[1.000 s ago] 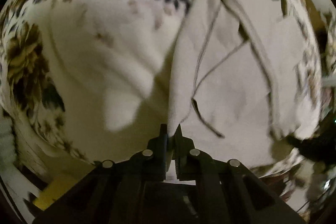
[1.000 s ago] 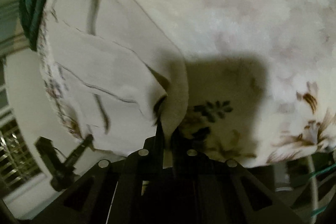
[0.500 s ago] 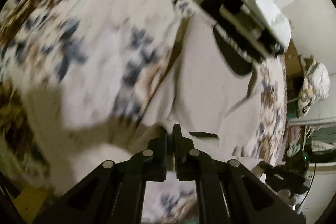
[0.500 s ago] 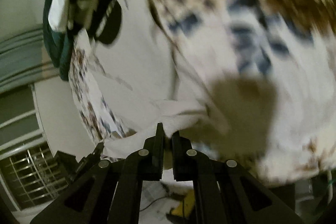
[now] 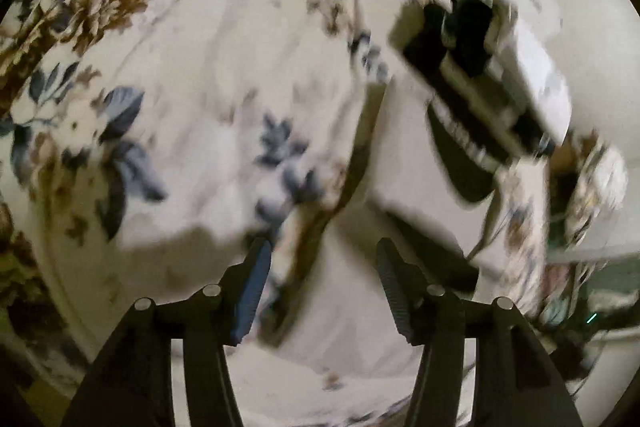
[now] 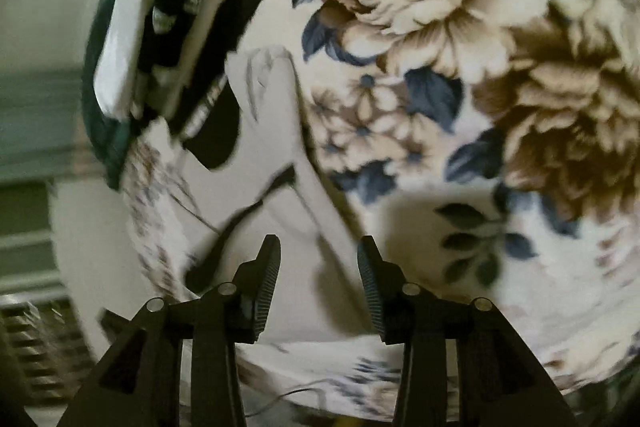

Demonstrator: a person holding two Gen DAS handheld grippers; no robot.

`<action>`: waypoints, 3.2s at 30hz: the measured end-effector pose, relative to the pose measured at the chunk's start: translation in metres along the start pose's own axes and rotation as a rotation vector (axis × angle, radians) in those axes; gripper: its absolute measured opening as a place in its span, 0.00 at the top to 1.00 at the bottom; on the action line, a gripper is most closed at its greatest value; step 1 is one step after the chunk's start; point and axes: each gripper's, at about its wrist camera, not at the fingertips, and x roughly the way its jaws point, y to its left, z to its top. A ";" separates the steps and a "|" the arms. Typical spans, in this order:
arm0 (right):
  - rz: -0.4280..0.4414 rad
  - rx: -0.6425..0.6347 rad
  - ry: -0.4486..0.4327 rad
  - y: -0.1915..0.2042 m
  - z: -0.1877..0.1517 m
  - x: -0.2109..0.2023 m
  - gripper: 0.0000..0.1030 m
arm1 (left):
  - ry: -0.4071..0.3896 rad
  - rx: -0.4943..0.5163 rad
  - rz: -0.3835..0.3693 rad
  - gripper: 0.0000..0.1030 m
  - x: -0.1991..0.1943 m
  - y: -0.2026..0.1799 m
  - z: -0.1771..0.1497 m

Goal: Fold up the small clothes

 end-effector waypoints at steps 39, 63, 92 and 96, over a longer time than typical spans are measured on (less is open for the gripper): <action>-0.242 -0.257 -0.105 0.112 0.129 0.063 0.24 | -0.021 0.471 0.125 0.42 0.101 -0.136 0.135; -0.280 -0.502 -0.148 0.196 0.107 0.059 0.97 | -0.149 0.586 0.094 0.99 0.034 -0.155 0.093; -0.231 -0.321 0.111 0.057 -0.071 0.026 0.53 | 0.092 -0.050 -0.151 0.42 0.017 -0.043 0.000; -0.150 -0.190 0.082 0.042 -0.061 0.015 0.51 | 0.095 -0.028 -0.130 0.41 0.043 -0.059 0.021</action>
